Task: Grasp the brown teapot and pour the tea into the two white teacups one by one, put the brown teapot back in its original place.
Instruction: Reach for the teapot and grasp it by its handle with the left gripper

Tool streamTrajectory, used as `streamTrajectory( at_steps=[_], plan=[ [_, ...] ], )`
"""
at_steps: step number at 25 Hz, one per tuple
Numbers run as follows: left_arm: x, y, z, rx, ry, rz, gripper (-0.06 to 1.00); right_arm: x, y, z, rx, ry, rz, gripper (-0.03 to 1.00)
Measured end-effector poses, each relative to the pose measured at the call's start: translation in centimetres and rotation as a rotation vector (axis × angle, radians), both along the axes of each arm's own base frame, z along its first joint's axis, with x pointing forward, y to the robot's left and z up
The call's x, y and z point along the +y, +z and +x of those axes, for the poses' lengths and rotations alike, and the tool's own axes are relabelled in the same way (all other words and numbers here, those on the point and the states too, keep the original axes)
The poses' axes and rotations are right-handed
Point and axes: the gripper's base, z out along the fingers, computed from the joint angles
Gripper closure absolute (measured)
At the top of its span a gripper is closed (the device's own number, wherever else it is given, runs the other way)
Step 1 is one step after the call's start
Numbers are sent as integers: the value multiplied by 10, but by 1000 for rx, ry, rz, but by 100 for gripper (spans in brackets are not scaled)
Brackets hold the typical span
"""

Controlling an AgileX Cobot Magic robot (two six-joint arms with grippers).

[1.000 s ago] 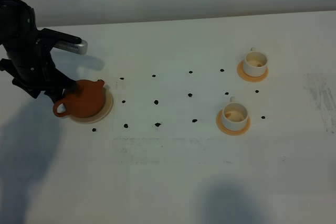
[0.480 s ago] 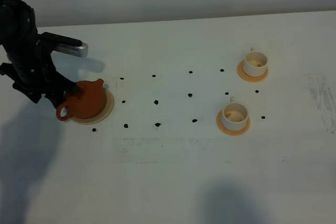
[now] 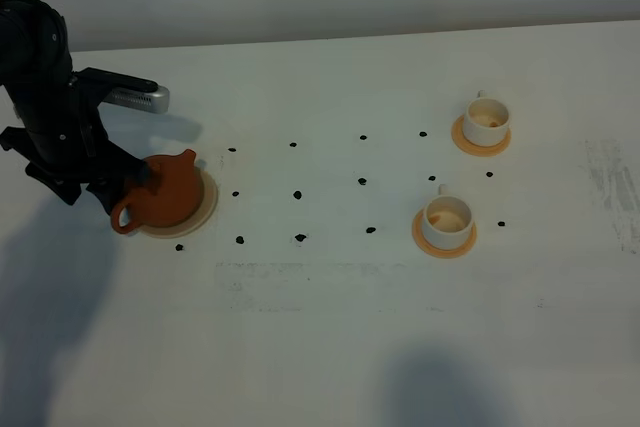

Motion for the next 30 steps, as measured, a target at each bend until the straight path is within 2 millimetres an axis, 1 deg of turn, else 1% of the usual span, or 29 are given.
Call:
streamTrajectory(
  at_steps=[2,4,9,11,16,19,22,26,30],
  plan=[
    [0,1,0,-2,-2,-1,42,0,0,0,0,0,0,50],
    [0,9,0,-36,-9,-3,42,0,0,0,0,0,0,50],
    [-1,47,-2,-175,-14,-21,42,0,0,0,0,0,0,50],
    [-1,54,-8,-221,-20,-25,42,0,0,0,0,0,0,50],
    [-1,64,-34,-309,-13,-65,42,0,0,0,0,0,0,50],
    [-4,69,-48,-315,1,-95,42,0,0,0,0,0,0,50],
    [-7,71,-56,-292,-10,-99,42,0,0,0,0,0,0,50],
    [-7,69,-56,-274,-116,-79,42,0,0,0,0,0,0,50],
    [-10,59,-56,-225,-177,-71,42,0,0,0,0,0,0,50]
  ],
)
